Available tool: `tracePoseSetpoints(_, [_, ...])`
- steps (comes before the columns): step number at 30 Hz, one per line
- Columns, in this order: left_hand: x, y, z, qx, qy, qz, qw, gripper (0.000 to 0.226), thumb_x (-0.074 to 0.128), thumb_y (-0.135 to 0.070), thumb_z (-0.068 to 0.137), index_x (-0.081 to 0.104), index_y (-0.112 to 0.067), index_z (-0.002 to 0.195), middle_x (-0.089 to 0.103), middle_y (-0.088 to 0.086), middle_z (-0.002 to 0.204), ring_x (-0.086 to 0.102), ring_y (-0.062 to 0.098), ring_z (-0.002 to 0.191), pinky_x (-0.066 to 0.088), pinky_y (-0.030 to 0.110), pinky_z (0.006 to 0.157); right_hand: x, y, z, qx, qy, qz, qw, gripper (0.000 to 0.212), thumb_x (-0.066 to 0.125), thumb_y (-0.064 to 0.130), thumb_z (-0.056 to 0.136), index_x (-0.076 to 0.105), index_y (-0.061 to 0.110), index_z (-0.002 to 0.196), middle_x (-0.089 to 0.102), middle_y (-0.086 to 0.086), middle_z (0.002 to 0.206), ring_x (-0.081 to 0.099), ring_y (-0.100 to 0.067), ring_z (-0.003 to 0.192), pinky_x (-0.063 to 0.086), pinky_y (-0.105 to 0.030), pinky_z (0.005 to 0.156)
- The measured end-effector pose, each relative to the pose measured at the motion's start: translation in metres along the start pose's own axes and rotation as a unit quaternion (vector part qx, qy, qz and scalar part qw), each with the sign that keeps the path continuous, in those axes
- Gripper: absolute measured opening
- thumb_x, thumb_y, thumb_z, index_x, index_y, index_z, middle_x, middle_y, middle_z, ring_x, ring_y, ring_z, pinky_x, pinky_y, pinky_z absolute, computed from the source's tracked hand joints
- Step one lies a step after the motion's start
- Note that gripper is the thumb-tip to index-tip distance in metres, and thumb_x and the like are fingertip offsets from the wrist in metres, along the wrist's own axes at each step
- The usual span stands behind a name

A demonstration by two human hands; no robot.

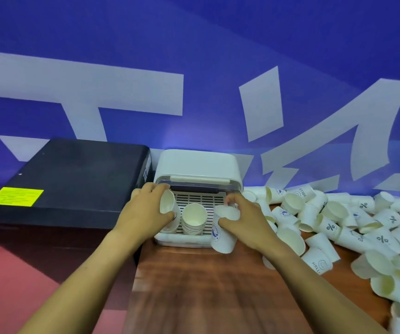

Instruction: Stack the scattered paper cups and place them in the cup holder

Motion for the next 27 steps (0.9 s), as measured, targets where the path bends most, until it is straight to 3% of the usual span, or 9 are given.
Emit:
tracePoseSetpoints(7, [0.002,0.005,0.011,-0.001,0.000,0.025,1.000,0.066,0.063,-0.036,0.083,0.035,-0.031,0.143,0.038,-0.007,0.142,0.034,0.023,0.128,0.043,0.036,0.094,0.008,-0.001,0.011,0.029,0.013,0.018,0.999,0.069,0.052,0.061,0.050,0.047,0.037,0.115,0.053,0.008,0.110,0.050,-0.024,0.107,0.053,-0.045,0.084])
tracePoseSetpoints(10, [0.005,0.006,0.017,-0.001,0.005,0.042,0.999,0.067,0.063,-0.037,0.083,0.034,-0.031,0.143,0.039,-0.006,0.141,0.035,0.023,0.127,0.044,0.034,0.092,0.012,-0.005,0.014,0.044,0.021,0.040,0.998,0.068,0.055,0.057,0.057,0.045,0.036,0.121,0.056,0.003,0.113,0.052,-0.022,0.110,0.050,-0.036,0.086])
tracePoseSetpoints(14, [0.013,0.007,0.026,-0.001,0.024,0.065,0.998,0.068,0.062,-0.040,0.084,0.032,-0.030,0.143,0.039,-0.004,0.141,0.036,0.024,0.126,0.044,0.034,0.090,0.016,-0.010,0.021,0.043,0.030,0.066,0.996,0.054,0.064,0.035,0.082,0.042,0.031,0.131,0.056,-0.001,0.117,0.053,-0.016,0.114,0.040,-0.026,0.087])
tracePoseSetpoints(17, [0.017,0.007,0.032,0.006,0.029,0.080,0.996,0.067,0.061,-0.041,0.084,0.032,-0.029,0.143,0.039,-0.003,0.141,0.037,0.024,0.125,0.044,0.033,0.090,0.019,-0.005,0.028,0.032,0.023,0.059,0.997,0.057,0.066,0.032,0.080,0.042,0.030,0.132,0.053,-0.001,0.117,0.049,-0.016,0.115,0.036,-0.024,0.086])
tracePoseSetpoints(22, [0.026,0.011,0.041,0.015,0.033,0.083,0.996,0.067,0.060,-0.042,0.085,0.031,-0.029,0.144,0.037,-0.004,0.144,0.038,0.024,0.125,0.043,0.033,0.094,0.033,0.019,0.039,-0.039,-0.005,-0.006,0.999,0.072,0.070,0.030,0.073,0.037,0.036,0.137,0.043,0.010,0.131,0.027,-0.011,0.125,0.030,-0.024,0.103])
tracePoseSetpoints(27, [0.039,0.018,0.050,0.023,0.045,0.089,0.995,0.066,0.059,-0.044,0.085,0.031,-0.029,0.143,0.037,-0.003,0.143,0.038,0.025,0.126,0.042,0.036,0.098,0.053,0.026,0.047,-0.098,-0.027,-0.083,0.991,0.071,0.071,0.037,0.072,0.040,0.034,0.137,0.043,0.011,0.134,0.030,-0.014,0.125,0.024,-0.020,0.102])
Point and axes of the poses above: each hand's wrist, its own z-axis towards the middle knuckle, its own x-axis out of the palm, y = z × x, the point moved 8 cm from there along z, towards the middle knuckle
